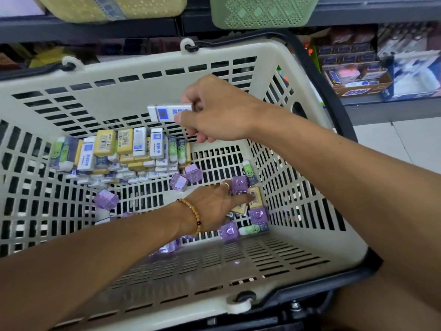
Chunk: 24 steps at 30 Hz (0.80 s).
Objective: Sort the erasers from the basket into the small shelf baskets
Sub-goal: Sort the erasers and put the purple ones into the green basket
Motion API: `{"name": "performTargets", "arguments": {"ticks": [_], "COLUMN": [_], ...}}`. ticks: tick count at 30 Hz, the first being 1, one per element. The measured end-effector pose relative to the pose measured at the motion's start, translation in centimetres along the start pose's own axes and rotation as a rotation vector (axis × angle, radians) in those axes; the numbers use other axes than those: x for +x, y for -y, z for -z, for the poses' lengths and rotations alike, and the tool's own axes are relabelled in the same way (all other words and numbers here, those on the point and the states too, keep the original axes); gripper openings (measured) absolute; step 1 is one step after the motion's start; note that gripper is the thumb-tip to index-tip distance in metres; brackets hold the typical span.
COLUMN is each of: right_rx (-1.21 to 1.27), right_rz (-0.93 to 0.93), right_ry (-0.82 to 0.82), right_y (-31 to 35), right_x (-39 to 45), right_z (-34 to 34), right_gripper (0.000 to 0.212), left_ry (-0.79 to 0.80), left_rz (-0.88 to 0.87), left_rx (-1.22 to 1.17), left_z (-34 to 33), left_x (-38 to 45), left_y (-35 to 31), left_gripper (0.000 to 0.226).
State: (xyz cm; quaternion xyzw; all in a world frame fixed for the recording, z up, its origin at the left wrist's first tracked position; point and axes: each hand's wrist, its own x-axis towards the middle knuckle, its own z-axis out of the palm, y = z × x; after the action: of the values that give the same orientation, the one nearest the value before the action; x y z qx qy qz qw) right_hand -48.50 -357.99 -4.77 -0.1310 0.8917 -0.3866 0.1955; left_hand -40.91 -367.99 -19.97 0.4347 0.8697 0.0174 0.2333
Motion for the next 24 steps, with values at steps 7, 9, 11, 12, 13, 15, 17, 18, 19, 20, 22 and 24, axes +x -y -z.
{"name": "performTargets", "arguments": {"ticks": [7,9,11,12,13,15,17,18,19,20,22,24], "right_rx": [-0.022,-0.032,-0.036,-0.036,-0.036,-0.041,-0.037,-0.031,-0.03,-0.032,-0.041,-0.042], "right_rz": [0.006,0.003,-0.002,-0.006,-0.011,-0.022,-0.031,-0.032,-0.033,-0.032,-0.031,-0.028], "right_ry": [0.006,0.011,0.014,0.017,0.021,0.026,0.022,0.019,0.017,0.015,0.016,0.014], "right_y": [0.1,0.2,0.1,0.1,0.2,0.1,0.0,-0.1,-0.1,-0.2,-0.2,-0.2], "right_x": [-0.1,-0.1,0.0,0.0,0.0,0.1,0.1,0.1,0.0,0.0,-0.1,-0.1], "right_z": [-0.1,-0.1,-0.1,-0.1,-0.2,-0.2,-0.1,-0.1,0.0,0.0,0.0,0.0], "right_gripper": [0.031,0.03,0.03,0.03,0.03,0.03,0.03,0.031,0.032,0.032,0.031,0.03], "left_ry": [0.103,0.125,0.154,0.162,0.163,0.146,0.126,0.122,0.124,0.13,0.14,0.144], "left_rz": [-0.008,0.024,0.063,0.071,0.072,0.061,0.046,0.044,0.047,0.051,0.056,0.076], "left_rx": [0.004,0.007,0.009,0.004,-0.012,-0.047,-0.071,-0.08,-0.086,-0.085,-0.079,-0.088], "left_z": [1.7,1.8,1.8,2.0,2.2,2.5,2.4,2.2,1.9,1.7,1.5,1.4], "left_x": [1.7,2.1,2.4,2.6,2.8,2.9,2.4,2.0,1.6,1.2,0.8,0.5], "left_y": [-0.7,-1.0,-1.3,-1.5,-1.7,-1.8,-1.6,-1.4,-1.2,-1.1,-0.7,-0.3], "left_gripper": [0.092,0.093,0.096,0.097,0.098,0.097,0.091,0.087,0.086,0.085,0.087,0.089]}}
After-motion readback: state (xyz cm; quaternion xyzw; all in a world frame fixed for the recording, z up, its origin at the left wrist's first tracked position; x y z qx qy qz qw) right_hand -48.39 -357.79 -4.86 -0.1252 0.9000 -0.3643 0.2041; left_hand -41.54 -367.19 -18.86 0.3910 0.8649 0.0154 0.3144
